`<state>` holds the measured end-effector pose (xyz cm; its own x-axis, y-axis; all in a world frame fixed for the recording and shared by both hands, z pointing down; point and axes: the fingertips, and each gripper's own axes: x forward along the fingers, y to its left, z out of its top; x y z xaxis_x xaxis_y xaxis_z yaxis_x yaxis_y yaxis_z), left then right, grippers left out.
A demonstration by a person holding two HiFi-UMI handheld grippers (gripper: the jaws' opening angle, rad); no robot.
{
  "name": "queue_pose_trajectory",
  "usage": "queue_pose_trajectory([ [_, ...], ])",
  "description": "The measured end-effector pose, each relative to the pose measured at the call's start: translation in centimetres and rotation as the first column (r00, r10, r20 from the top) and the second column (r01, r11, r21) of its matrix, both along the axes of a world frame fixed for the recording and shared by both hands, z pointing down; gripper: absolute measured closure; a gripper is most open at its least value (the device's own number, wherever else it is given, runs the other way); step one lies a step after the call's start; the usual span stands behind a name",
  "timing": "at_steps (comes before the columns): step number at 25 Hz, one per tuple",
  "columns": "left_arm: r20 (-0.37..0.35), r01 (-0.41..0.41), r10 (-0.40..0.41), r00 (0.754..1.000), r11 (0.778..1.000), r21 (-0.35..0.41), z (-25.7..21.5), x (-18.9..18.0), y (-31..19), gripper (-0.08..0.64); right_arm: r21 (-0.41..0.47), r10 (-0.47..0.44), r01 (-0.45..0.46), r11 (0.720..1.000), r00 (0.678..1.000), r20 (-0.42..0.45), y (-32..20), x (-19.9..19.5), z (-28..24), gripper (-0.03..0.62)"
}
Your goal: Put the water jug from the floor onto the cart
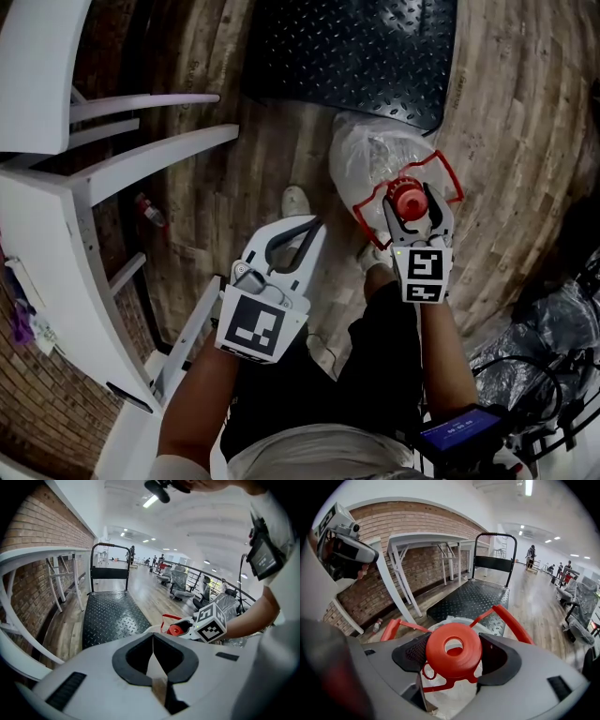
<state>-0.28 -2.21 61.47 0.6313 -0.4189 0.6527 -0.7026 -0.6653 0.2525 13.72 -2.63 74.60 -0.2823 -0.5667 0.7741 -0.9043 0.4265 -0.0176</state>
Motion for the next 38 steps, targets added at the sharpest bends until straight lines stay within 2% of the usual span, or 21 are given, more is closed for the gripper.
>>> queue_pose_trajectory([
  [4,0.002,0.003,-0.003,1.0,1.0,-0.005,0.2,-0.4,0.0,0.558,0.026,0.013,-0.013,1.0,1.0,0.001,-0.1,0.0,-0.1,0.291],
  [10,-0.008,0.011,-0.011,1.0,1.0,-0.017,-0.3,-0.2,-0.5,0.558,0.014,0.039,-0.039,0.999,0.999,-0.004,0.4,0.6,-1.4,0.29],
  [22,-0.044,0.037,-0.035,0.998,0.998,0.047,-7.2,0.5,-4.3,0.558,0.011,0.052,-0.052,0.999,0.999,0.01,-1.4,2.3,-15.0,0.29],
  [32,-0.103,0.142,-0.136,0.985,0.989,0.051,-10.6,-0.2,-5.0,0.558,0.064,0.035,-0.038,0.997,0.998,0.043,-8.6,4.7,-25.6,0.29],
  [38,-0.109,0.177,-0.172,0.979,0.983,0.037,-11.0,-1.4,-4.4,0.558,0.113,0.012,-0.013,0.993,1.0,0.014,-13.3,5.1,-27.6,0.29],
])
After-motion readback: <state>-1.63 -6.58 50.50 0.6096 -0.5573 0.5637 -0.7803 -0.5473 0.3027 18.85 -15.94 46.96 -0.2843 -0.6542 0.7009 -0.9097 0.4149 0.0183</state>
